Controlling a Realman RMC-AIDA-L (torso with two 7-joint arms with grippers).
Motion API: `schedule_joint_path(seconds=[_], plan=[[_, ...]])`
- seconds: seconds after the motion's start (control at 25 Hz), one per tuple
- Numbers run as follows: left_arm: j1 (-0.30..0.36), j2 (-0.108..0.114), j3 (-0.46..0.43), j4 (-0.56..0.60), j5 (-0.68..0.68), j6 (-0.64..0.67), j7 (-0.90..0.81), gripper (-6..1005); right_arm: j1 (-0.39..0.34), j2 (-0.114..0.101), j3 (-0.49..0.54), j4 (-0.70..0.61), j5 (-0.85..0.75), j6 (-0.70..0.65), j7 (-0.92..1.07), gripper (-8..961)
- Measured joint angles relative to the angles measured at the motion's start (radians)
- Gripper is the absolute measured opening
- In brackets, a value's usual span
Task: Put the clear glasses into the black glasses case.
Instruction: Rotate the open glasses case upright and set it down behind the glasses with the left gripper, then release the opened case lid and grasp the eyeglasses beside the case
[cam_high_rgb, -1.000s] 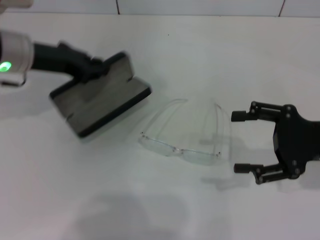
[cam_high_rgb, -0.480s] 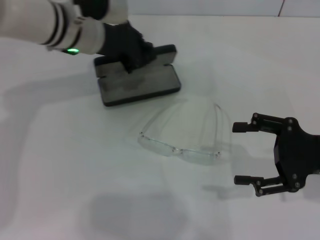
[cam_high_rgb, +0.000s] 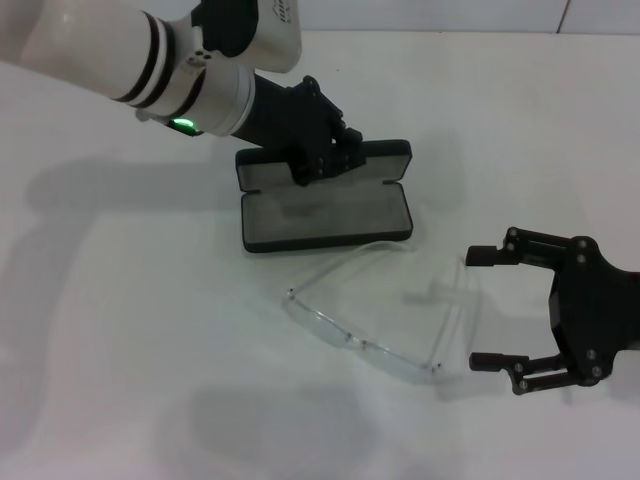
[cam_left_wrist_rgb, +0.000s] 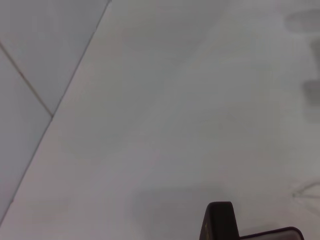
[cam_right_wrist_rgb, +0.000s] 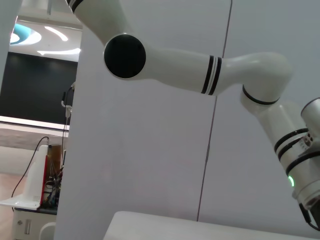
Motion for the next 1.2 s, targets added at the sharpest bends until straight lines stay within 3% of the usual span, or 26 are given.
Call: schedule_joint_path(seconds=[0.48, 0.56, 0.68, 0.84, 0.92, 1.08, 1.2], plan=[[0.022, -0.003, 0.007, 0.017, -0.046, 0.007, -0.037, 394, 0.003, -0.008, 0.002, -0.002, 0.005, 0.017, 0.014, 854], [0.040, -0.003, 0.007, 0.029, -0.085, 0.005, -0.023, 424, 0.004, -0.006, 0.009, -0.012, 0.005, 0.027, 0.029, 854], [0.122, -0.003, 0.005, 0.089, -0.231, 0.003, 0.017, 470, 0.001, -0.005, 0.024, -0.055, 0.002, 0.050, 0.098, 854], [0.294, 0.001, -0.002, 0.097, -0.644, 0.015, 0.183, 531, -0.007, -0.005, 0.026, -0.234, -0.065, 0.109, 0.335, 854], [0.354, 0.002, -0.003, 0.076, -0.764, 0.022, 0.248, 561, -0.009, 0.008, 0.024, -0.393, -0.178, 0.126, 0.528, 854], [0.418, 0.001, -0.002, 0.056, -0.827, 0.033, 0.262, 561, 0.028, 0.062, -0.019, -0.674, -0.457, 0.137, 0.878, 853], [0.427, 0.000, -0.001, 0.036, -0.827, 0.038, 0.264, 561, 0.115, 0.067, -0.144, -0.752, -0.574, 0.161, 1.081, 853]])
